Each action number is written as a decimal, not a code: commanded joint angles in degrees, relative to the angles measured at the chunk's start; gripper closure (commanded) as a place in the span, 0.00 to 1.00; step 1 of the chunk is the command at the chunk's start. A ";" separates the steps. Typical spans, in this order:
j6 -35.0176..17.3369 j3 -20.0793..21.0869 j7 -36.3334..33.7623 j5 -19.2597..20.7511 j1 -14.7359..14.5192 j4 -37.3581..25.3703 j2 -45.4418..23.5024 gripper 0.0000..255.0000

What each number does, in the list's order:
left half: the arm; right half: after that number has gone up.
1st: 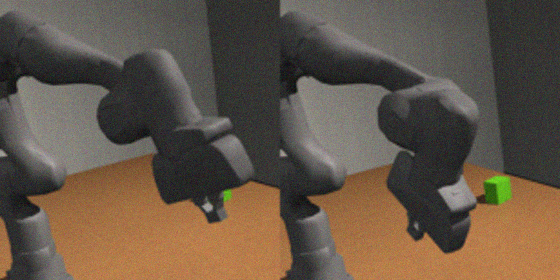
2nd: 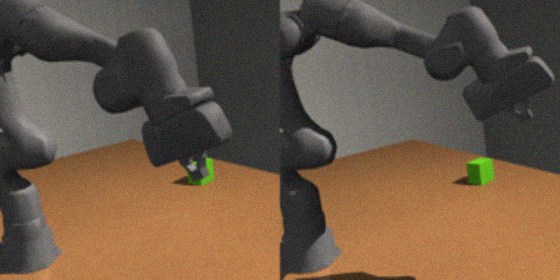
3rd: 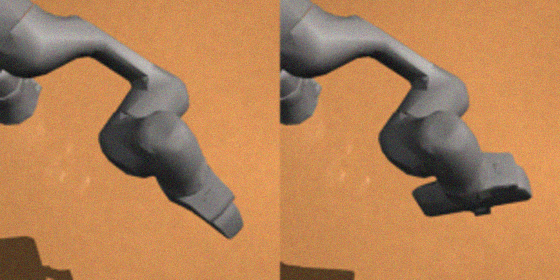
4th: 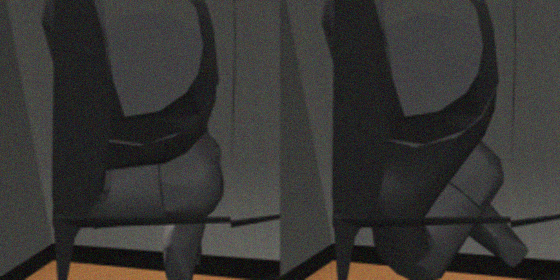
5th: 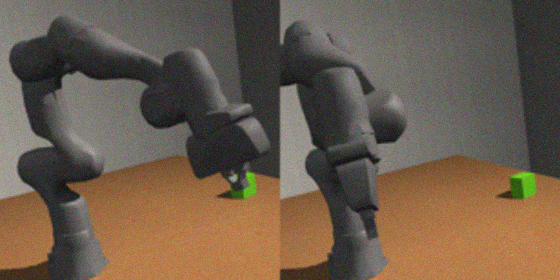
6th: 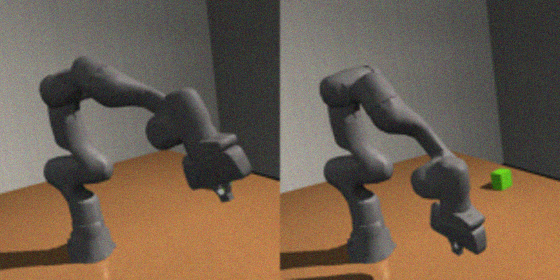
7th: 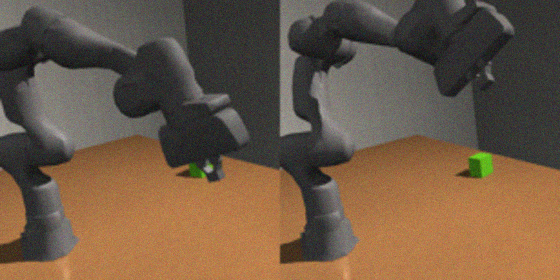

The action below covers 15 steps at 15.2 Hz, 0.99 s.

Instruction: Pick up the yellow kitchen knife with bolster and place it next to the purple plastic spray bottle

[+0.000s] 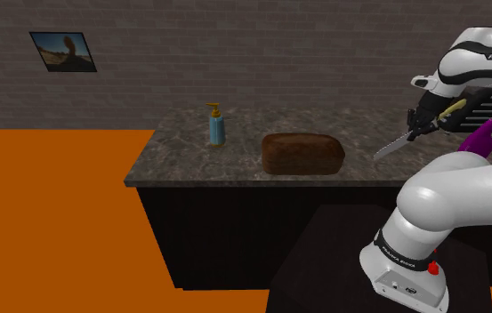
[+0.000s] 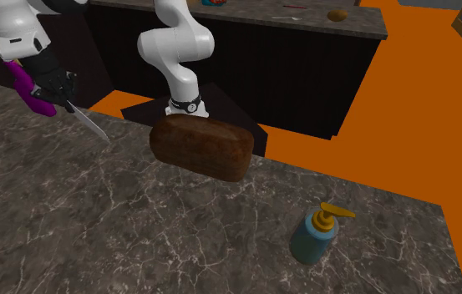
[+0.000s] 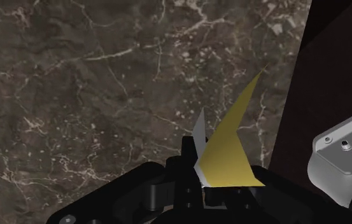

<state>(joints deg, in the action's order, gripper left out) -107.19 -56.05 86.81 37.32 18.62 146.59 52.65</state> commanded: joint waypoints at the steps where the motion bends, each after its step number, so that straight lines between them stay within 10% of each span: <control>1: -1.48 -1.14 -0.12 0.81 0.00 1.25 -0.30 1.00; 15: -10.99 -9.47 -0.69 6.05 -1.74 5.88 -3.94 1.00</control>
<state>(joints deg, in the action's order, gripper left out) -117.94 -65.30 86.14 43.26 16.97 152.39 48.82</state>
